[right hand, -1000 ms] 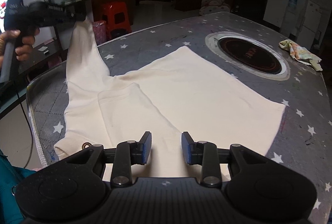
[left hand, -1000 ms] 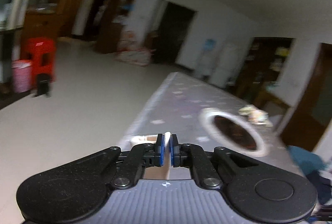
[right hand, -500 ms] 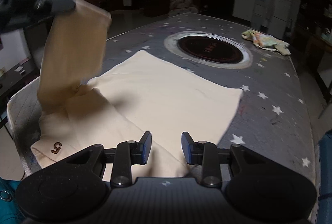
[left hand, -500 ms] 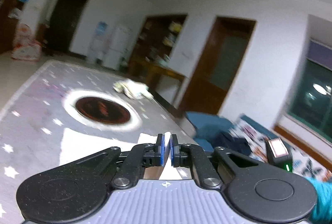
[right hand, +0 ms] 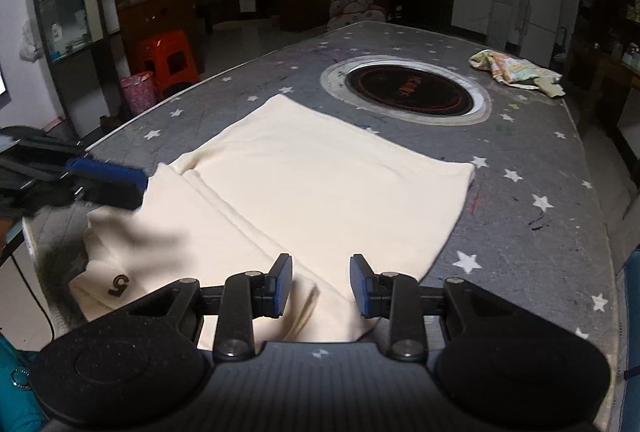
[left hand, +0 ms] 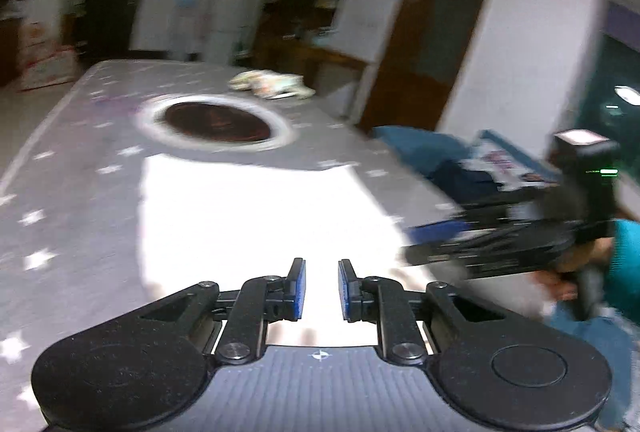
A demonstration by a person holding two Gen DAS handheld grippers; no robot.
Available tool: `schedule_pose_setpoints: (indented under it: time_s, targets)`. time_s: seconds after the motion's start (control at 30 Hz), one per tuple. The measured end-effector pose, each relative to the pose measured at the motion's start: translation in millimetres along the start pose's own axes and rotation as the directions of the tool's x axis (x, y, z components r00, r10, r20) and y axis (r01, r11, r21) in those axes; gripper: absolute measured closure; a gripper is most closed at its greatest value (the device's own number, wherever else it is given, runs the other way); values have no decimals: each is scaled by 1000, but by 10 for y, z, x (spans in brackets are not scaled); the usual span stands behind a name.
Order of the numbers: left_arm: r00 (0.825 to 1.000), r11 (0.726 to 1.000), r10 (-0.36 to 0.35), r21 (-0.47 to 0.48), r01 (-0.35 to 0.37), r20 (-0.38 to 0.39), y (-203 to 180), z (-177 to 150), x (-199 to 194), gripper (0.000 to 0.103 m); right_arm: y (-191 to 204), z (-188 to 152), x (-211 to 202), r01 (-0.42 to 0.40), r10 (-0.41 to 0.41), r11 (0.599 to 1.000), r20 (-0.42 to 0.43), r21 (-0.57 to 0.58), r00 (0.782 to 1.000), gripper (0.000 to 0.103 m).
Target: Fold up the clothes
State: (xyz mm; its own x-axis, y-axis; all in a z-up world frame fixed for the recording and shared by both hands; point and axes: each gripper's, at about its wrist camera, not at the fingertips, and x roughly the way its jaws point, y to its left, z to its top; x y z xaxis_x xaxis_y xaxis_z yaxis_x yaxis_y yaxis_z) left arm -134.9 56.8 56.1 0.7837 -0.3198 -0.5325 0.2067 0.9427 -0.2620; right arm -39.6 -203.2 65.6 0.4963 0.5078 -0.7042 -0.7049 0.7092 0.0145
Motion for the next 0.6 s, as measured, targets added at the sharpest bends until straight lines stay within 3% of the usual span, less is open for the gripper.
schedule_pose_setpoints:
  time_s: [0.07, 0.2, 0.27, 0.53, 0.6]
  targets:
    - [996, 996, 85, -13, -86, -36, 180, -62, 58, 84, 15, -8, 14, -6, 6, 1000, -7, -1, 1000, 72]
    - [979, 983, 176, -39, -181, -99, 426, -130, 106, 84, 46, 1, -49, -4, 4, 1000, 4, -7, 1000, 72]
    - [976, 979, 195, -43, -200, -99, 468, -111, 91, 85, 54, 17, -103, -4, 4, 1000, 15, -7, 1000, 72]
    - [986, 987, 160, -4, -161, -41, 364, 107, 350, 85, 167, 12, -98, -40, 41, 999, 9, -27, 999, 72]
    - [977, 979, 206, 22, -205, -57, 384, 86, 439, 86, 208, -17, -48, -52, 52, 998, -7, -40, 999, 72]
